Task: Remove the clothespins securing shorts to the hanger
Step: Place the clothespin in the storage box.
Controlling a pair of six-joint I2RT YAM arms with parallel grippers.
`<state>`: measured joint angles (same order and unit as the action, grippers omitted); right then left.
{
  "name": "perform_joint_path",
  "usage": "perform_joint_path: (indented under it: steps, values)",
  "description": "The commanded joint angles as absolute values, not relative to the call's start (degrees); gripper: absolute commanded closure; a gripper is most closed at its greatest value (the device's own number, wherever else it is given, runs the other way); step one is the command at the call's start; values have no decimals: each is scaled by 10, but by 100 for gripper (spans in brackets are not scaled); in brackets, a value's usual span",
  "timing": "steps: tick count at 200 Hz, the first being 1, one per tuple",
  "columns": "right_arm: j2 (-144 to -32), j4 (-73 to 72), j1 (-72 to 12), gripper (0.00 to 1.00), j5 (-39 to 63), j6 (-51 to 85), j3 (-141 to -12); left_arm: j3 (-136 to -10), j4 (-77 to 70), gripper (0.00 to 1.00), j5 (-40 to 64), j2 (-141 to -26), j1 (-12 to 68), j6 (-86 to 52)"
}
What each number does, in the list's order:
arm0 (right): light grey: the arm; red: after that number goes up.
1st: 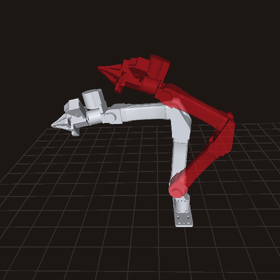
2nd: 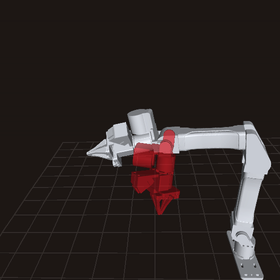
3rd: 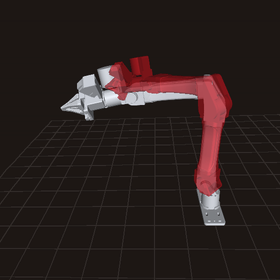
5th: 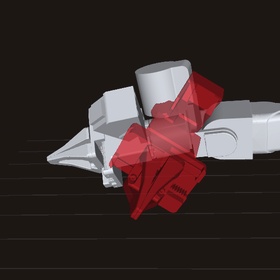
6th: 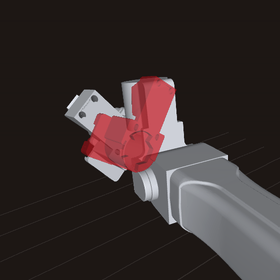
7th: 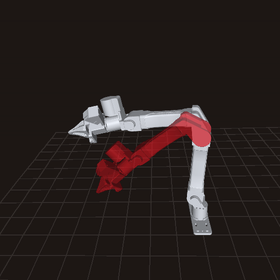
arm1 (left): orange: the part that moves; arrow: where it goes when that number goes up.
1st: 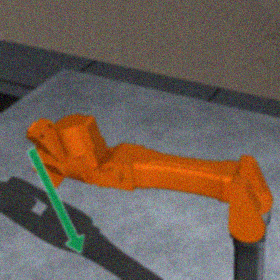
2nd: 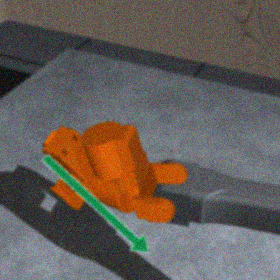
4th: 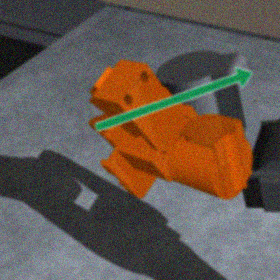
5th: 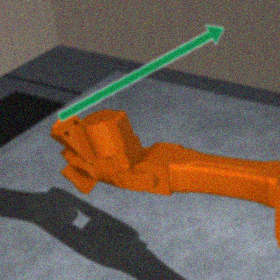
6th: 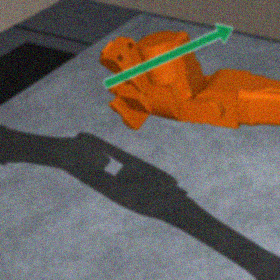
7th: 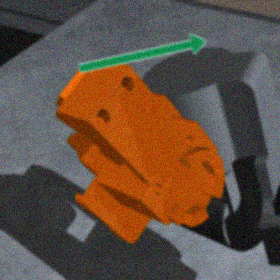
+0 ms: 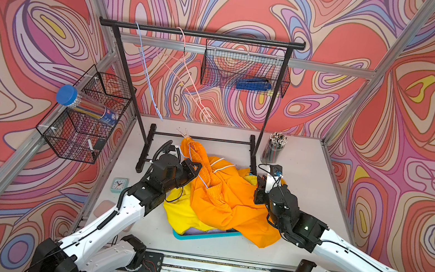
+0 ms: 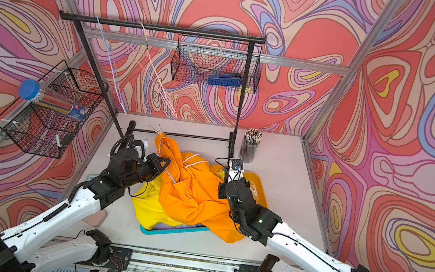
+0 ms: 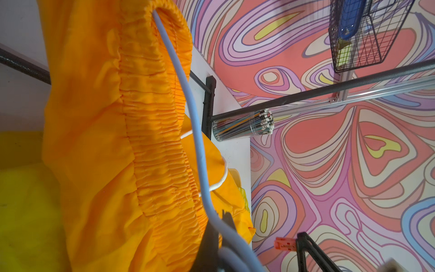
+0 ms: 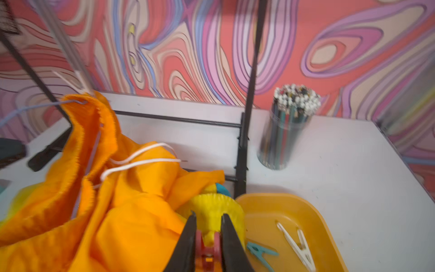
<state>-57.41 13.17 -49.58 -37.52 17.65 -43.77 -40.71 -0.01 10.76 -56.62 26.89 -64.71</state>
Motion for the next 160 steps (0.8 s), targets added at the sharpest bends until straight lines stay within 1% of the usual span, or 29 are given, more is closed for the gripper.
perform_joint_path:
  steps: [1, 42, 49, 63, 76, 101, 136, 144, 160]
  values:
    - [-588, 208, -457, 81, -401, 249, -431, -404, 37, 100, 141, -551, 269, -607]
    - [-604, 202, -363, 80, -329, 255, -424, -437, 112, 100, 194, -562, 269, -542]
    - [-608, 197, -346, 79, -313, 256, -424, -445, 124, 100, 204, -565, 269, -530]
    - [-620, 187, -320, 74, -287, 255, -423, -459, 146, 100, 218, -570, 270, -506]
    - [-638, 188, -302, 71, -257, 255, -431, -473, 180, 100, 227, -573, 272, -483]
    - [-650, 178, -299, 67, -229, 256, -437, -498, 228, 100, 240, -576, 273, -437]
    - [-646, 167, -299, 60, -228, 257, -430, -523, 284, 100, 245, -576, 274, -385]
    - [-647, 172, -299, 54, -226, 255, -434, -525, 289, 100, 249, -576, 274, -375]
    - [-650, 177, -299, 34, -222, 248, -441, -529, 288, 100, 264, -573, 274, -361]
